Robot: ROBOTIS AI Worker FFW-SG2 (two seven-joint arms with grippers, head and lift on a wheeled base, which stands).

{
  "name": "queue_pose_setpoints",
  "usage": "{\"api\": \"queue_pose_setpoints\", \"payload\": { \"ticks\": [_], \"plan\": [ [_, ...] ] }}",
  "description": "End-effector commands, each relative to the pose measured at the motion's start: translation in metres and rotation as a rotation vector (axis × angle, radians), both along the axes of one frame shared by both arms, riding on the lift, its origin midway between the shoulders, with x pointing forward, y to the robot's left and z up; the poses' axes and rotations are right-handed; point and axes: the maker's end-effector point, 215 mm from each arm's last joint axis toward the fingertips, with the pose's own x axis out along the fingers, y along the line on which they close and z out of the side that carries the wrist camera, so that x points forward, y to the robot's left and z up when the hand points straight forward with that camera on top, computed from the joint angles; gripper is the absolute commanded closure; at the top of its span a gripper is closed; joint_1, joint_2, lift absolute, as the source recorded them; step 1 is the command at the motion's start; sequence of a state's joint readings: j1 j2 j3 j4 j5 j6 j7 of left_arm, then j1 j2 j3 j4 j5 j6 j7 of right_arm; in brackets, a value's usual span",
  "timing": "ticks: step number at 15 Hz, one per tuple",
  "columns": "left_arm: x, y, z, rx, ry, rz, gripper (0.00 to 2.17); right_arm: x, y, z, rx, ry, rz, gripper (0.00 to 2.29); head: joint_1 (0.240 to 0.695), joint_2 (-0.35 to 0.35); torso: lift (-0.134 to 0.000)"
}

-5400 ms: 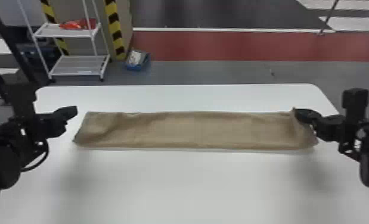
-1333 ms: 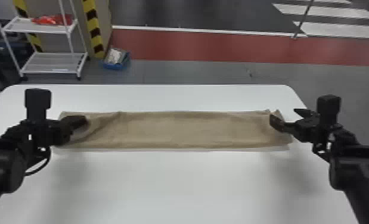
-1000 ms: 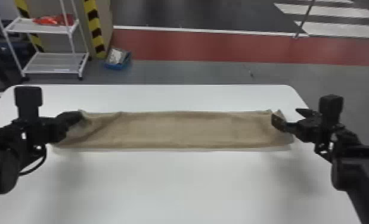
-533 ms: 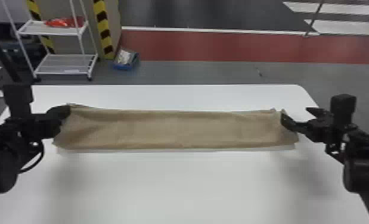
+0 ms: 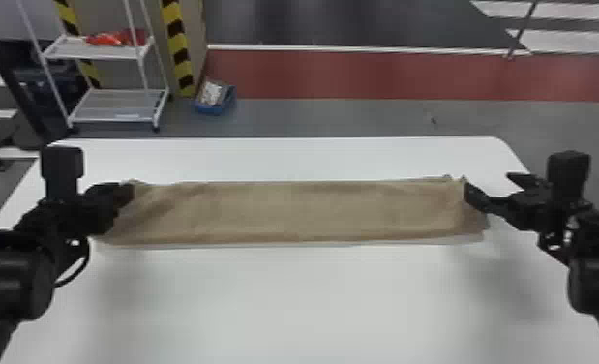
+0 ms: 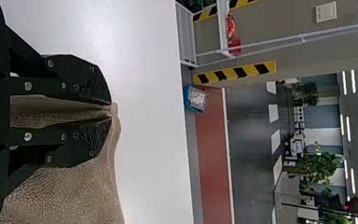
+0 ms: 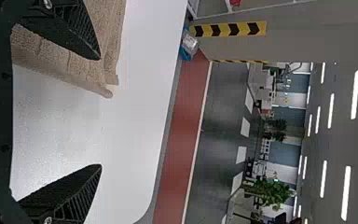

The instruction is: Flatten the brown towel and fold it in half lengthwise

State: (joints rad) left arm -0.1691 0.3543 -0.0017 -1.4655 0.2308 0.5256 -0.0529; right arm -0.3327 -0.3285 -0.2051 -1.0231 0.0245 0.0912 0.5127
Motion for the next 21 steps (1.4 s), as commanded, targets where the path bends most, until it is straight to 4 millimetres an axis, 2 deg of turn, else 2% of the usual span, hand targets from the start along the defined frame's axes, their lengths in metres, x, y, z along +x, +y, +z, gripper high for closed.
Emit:
{"api": "queue_pose_setpoints", "payload": {
  "ticks": [1, 2, 4, 6, 9, 12, 14, 15, 17, 21],
  "plan": [
    [0.002, 0.002, 0.004, 0.026, -0.013, 0.004, 0.0, -0.002, -0.005, 0.0, -0.001, 0.001, -0.004, 0.05, 0.695, -0.044, -0.128],
    [0.006, 0.003, 0.012, 0.035, -0.042, 0.003, 0.01, -0.002, -0.006, 0.0, 0.0, 0.004, -0.004, 0.05, 0.695, -0.045, -0.128],
    [0.017, 0.013, 0.044, 0.068, -0.162, 0.018, 0.04, -0.003, -0.006, -0.002, 0.002, 0.013, 0.001, 0.05, 0.695, -0.046, -0.128],
    [0.019, 0.033, 0.061, 0.106, -0.214, 0.063, 0.04, -0.004, -0.002, -0.002, 0.014, 0.021, 0.022, 0.05, 0.695, -0.035, -0.128],
    [0.014, 0.048, 0.088, 0.115, -0.326, 0.089, 0.04, -0.004, -0.001, 0.022, 0.057, -0.004, 0.108, 0.05, 0.695, -0.012, -0.128],
    [0.004, 0.04, 0.076, -0.024, -0.308, 0.053, 0.04, -0.003, 0.01, 0.027, 0.074, 0.001, 0.156, 0.05, 0.681, 0.0, -0.128],
    [-0.001, 0.032, 0.062, -0.088, -0.264, 0.037, 0.04, -0.003, 0.012, 0.031, 0.083, -0.001, 0.175, 0.05, 0.682, -0.003, -0.128],
    [-0.006, 0.034, 0.057, -0.124, -0.255, 0.033, 0.04, -0.004, 0.017, 0.033, 0.091, 0.001, 0.205, 0.05, 0.688, -0.006, -0.128],
    [-0.007, 0.027, 0.057, -0.156, -0.256, 0.009, 0.04, -0.005, 0.022, 0.038, 0.112, 0.015, 0.257, 0.06, 0.694, -0.004, -0.128],
    [-0.003, 0.033, 0.059, -0.145, -0.246, 0.01, 0.04, -0.011, 0.029, 0.041, 0.177, 0.083, 0.337, 0.05, 0.695, 0.007, -0.128]
  ]
}}
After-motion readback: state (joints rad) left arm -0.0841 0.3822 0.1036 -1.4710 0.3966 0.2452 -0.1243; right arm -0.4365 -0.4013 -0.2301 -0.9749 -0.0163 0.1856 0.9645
